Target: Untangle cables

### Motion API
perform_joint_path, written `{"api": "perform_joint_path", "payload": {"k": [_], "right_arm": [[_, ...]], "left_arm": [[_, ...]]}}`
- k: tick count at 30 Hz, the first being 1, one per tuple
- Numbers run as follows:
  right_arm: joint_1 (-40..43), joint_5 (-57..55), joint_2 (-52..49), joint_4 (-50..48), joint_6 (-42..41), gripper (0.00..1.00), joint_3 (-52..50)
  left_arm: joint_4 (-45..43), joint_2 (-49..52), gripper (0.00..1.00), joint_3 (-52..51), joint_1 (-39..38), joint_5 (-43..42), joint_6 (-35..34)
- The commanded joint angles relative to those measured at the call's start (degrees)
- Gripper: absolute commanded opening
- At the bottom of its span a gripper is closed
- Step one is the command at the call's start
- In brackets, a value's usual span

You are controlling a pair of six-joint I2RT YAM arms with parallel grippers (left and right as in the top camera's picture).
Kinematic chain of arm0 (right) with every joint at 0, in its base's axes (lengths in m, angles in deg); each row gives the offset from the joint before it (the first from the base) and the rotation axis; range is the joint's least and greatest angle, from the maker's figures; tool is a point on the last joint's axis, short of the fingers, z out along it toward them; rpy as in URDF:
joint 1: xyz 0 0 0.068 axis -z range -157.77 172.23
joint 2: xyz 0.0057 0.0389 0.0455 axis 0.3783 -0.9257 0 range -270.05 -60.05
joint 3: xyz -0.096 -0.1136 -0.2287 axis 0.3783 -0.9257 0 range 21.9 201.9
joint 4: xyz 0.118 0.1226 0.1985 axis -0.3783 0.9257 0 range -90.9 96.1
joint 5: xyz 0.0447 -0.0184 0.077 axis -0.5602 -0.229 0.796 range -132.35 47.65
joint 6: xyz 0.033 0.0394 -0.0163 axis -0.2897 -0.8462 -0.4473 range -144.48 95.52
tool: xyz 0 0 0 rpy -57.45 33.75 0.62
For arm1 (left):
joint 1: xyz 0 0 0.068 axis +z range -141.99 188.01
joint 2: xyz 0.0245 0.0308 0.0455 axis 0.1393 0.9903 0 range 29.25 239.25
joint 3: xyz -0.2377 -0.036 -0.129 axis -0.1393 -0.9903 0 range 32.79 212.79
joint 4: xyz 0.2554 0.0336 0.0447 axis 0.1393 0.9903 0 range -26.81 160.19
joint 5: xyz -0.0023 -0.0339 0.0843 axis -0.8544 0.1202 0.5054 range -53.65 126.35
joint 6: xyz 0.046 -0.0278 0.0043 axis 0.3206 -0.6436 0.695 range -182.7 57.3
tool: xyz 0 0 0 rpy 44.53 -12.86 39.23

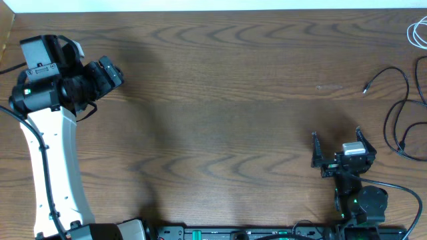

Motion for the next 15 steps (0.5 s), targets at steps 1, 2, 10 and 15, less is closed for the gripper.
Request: {"api": "perform_joint_path", "payload": {"k": [1,2,10,15], "right_arm": [[-0.17,-0.2,0.31,0.24,0.2,0.99,-0.09],[-0.17,-0.2,0.31,0.24,0.2,0.99,-0.09],[-0.17,-0.2,0.31,0.24,0.2,0.99,-0.09],[-0.17,-0.2,0.31,0.22,0.2,0.99,-0.09]], "left_arm": [[0.79,0.11,0.94,0.37,0.15,0.81,-0.07],[1.2,0.11,0.94,0.37,0.15,0.81,-0.07],[-0.9,-2.49,0.94,-0.96,-0.98,2.32,1.49],[-13.31,-8.79,0.94,-8.79,-7.91,2.34,10.84]]}}
